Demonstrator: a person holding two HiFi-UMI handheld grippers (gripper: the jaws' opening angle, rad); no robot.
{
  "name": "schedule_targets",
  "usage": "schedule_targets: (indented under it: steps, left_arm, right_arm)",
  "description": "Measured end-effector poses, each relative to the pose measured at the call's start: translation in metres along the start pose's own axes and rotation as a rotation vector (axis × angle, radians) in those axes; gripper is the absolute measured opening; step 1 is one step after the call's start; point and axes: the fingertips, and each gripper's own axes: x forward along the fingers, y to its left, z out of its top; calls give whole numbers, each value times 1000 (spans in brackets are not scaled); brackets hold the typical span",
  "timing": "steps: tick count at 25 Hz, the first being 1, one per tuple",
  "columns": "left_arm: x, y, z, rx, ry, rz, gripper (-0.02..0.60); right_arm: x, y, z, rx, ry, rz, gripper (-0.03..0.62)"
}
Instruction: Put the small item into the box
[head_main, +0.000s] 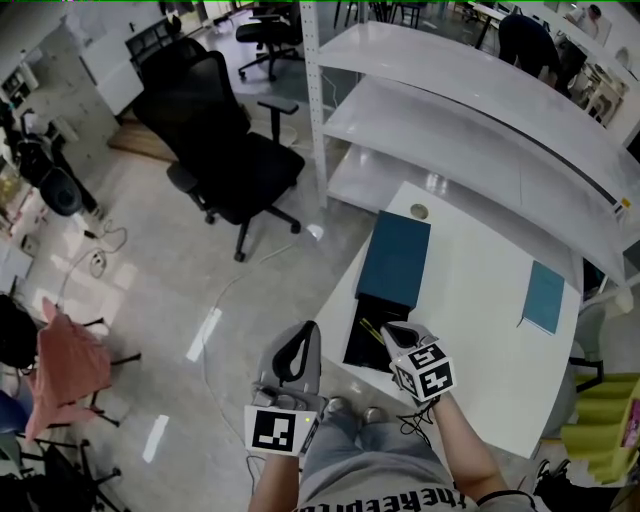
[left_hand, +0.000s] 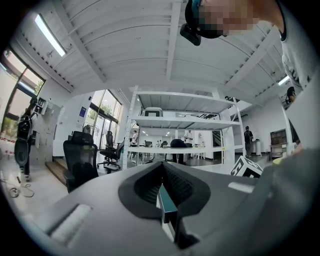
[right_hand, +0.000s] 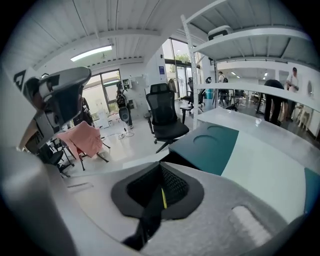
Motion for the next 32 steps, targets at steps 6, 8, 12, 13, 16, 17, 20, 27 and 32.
schedule_targets:
  steps: [6,8,12,13,16,17,20,27,32]
  left_arm:
    - [0,-12,1,6,7,-14,17]
    - [0,-15,1,10,6,-16,17]
    - [-1,-20,3,15,3,-21,15]
    - [-1,-21,3,15,2,-22,15]
    - [-2,-25,5,18,2,-25,15]
    - [-2,-27,6,19,3,-27,15]
    - [-3,-32,7,22,1,-32,15]
    - [-7,-42,11,16,-8,-44,15]
    - [-11,-48,14,22,-17,-48,15]
  right_arm:
    - [-22,-5,10,-12,-80,-36,2]
    - [-28,-7,11,-3,-101,-44,2]
    - [-41,-9,13,5,-138,-61,2]
    - [-44,-10,14,6,-147,-65,2]
    - [-55,-10,19,5,-177,-73,2]
    - [-59,-10,21,2,-187,-77,2]
    - [-70,-9,27,-10,-219,-89,2]
    - [-95,-6,40,-32,-299,-112,2]
    - [-115,-3,51,-48,-360,-129,2]
